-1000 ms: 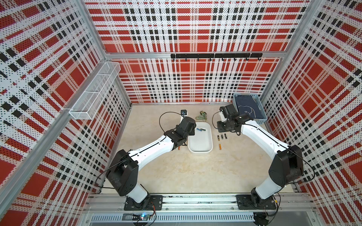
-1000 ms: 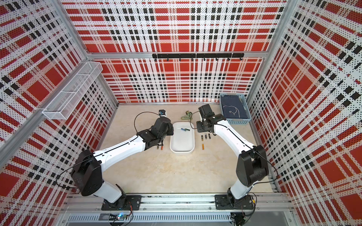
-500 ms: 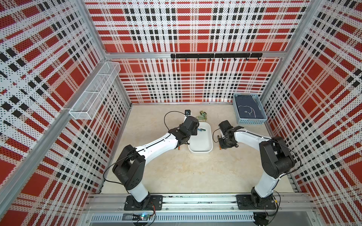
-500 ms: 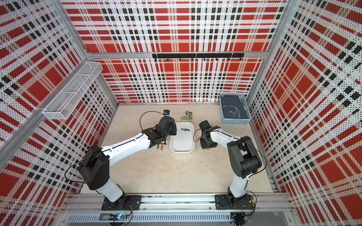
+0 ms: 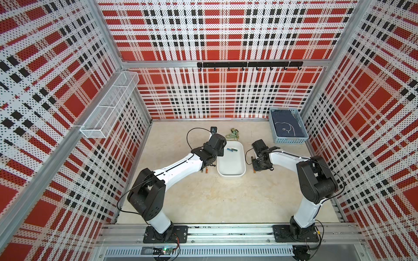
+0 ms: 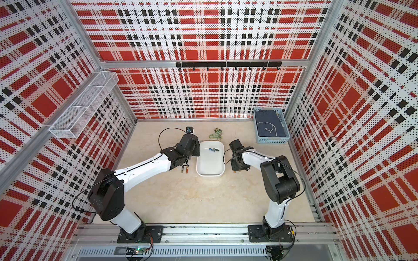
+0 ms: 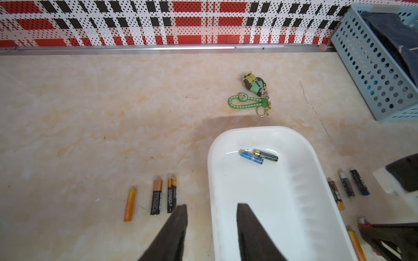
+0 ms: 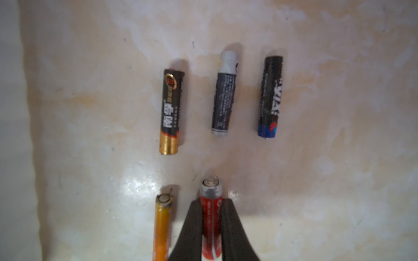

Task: Take the batteries out of the storage box
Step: Place the battery at the center of the board.

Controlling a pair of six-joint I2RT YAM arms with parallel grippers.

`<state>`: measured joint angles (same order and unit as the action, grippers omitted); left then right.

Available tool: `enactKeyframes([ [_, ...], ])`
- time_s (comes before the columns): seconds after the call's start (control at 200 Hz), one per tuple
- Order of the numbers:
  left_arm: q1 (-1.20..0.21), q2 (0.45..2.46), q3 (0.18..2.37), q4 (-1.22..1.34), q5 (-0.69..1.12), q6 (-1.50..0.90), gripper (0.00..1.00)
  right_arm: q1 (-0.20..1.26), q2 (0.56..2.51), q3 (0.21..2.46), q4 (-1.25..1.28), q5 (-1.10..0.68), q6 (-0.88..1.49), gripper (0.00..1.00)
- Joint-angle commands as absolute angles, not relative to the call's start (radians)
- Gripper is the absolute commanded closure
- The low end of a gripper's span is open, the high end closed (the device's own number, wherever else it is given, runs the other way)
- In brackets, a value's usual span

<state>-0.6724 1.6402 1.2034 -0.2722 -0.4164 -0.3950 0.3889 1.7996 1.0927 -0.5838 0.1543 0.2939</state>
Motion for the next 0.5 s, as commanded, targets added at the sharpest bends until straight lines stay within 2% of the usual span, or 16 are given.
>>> enactKeyframes([
  [0.0,-0.652,1.616,1.221,-0.294,-0.411,-0.373,0.58,0.391,1.795,1.070,-0.576,0.160,0.317,0.91],
  [0.13,-0.650,1.619,1.226,-0.295,-0.388,-0.322,0.58,0.391,1.778,1.056,-0.575,0.165,0.330,0.90],
  [0.256,-0.653,1.648,1.244,-0.298,-0.371,-0.250,0.57,0.391,1.769,1.056,-0.577,0.169,0.339,0.82],
  [0.331,-0.652,1.670,1.269,-0.312,-0.355,-0.187,0.56,0.391,1.748,1.052,-0.571,0.165,0.344,0.73],
  [0.496,-0.659,1.759,1.402,-0.400,-0.278,-0.027,0.55,0.391,1.673,1.048,-0.537,0.129,0.334,0.65],
])
